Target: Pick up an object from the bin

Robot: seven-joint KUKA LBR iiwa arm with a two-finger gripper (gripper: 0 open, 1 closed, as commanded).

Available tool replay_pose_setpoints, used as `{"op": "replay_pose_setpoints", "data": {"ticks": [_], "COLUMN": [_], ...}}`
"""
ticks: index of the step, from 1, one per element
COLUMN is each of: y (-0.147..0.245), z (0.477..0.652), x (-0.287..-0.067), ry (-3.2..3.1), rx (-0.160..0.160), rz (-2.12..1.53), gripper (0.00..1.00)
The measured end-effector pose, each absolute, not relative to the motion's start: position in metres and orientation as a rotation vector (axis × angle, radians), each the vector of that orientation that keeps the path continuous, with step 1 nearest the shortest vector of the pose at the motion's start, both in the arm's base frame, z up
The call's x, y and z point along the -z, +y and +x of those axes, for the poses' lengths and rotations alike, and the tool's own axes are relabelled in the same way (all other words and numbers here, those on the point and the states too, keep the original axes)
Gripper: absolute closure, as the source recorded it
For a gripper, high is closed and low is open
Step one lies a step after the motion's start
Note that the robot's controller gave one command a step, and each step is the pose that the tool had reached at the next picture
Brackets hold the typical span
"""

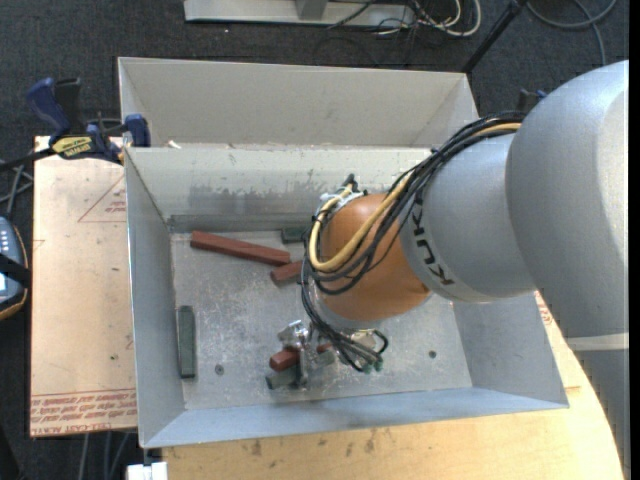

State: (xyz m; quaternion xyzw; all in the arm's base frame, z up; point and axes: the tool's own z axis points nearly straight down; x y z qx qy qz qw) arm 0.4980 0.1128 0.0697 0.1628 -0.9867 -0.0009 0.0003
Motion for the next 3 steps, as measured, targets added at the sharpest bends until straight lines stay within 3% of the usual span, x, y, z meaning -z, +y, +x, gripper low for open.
{"op": "replay_pose_setpoints", "data": {"ticks": [1,2,3], "y": [0.115,0.115,0.113], "z": [0.488,0.488,0.487], "x": [-0.195,-0.195,-0.284], "ry": [-3.11,-3.11,-3.107], "rx": [0.002,0.002,0.002], "rz": [0.456,0.456,0.479], "gripper": [1.0,1.0,1.0]}}
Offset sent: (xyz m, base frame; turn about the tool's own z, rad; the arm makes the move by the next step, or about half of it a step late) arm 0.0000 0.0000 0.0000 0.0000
